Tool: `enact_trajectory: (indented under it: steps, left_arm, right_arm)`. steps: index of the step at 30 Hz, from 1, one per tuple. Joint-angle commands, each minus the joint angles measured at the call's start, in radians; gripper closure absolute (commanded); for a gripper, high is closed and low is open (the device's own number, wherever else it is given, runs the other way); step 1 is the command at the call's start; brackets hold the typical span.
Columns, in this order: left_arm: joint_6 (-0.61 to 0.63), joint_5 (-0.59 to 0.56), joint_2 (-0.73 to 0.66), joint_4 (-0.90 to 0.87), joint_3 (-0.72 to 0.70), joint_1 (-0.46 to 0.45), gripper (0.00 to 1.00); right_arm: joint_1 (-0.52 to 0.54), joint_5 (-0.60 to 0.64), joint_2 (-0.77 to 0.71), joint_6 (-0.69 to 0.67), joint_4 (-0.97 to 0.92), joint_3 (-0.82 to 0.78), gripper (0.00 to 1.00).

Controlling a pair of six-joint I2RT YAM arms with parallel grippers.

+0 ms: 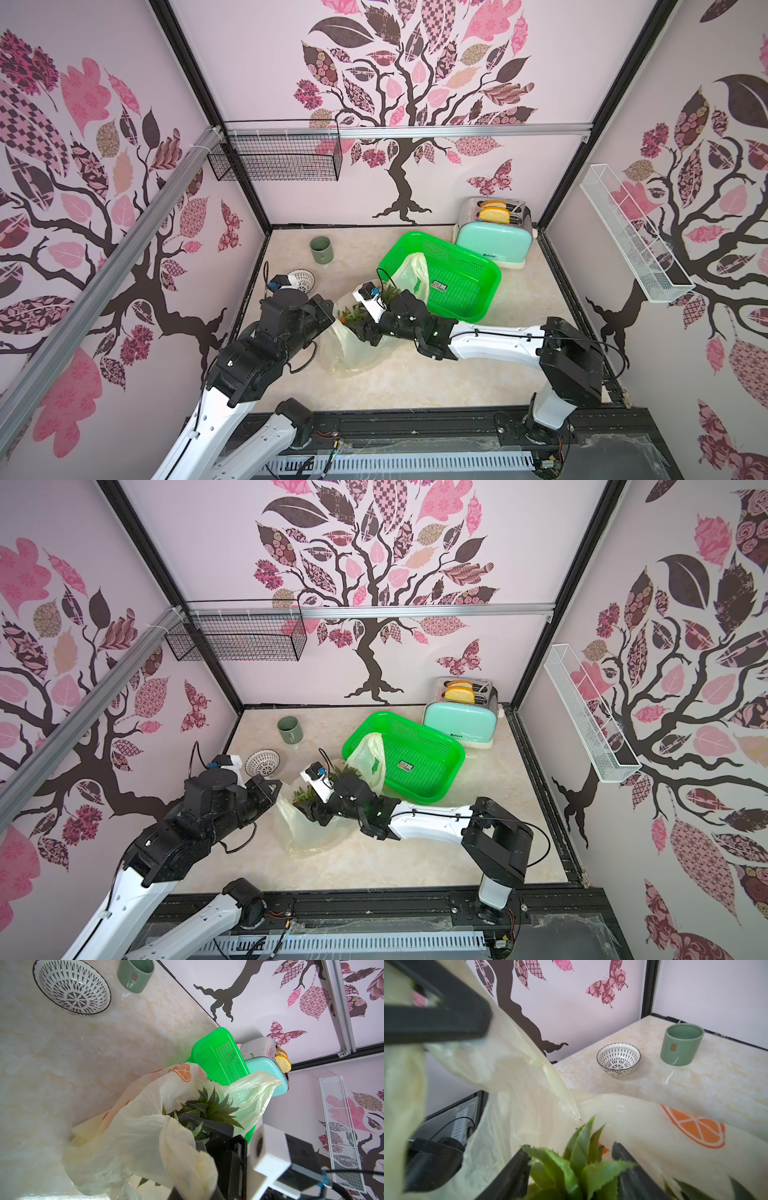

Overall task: Place the pineapple into a plastic bag & tie a knot
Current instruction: Place the pineapple in the plastic bag, then adjust the plastic bag at the center of the board.

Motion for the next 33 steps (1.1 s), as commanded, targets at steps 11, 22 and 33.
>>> enact_trajectory:
  steps: [11, 22, 33]
  left_arm:
    - [0.032, -0.023, -0.024, 0.025, -0.018, 0.003, 1.0]
    - [0.056, -0.059, -0.047, 0.032, -0.01, 0.003, 1.0]
    - [0.053, -0.044, -0.042, 0.028, -0.009, 0.004, 1.0]
  right_arm:
    - [0.002, 0.247, -0.298, -0.065, -0.653, 0.325, 0.14]
    - [-0.36, 0.035, -0.286, -0.062, -1.178, 0.483, 0.17]
    - [-0.422, 0.015, -0.065, -0.07, -1.131, 0.543, 0.23]
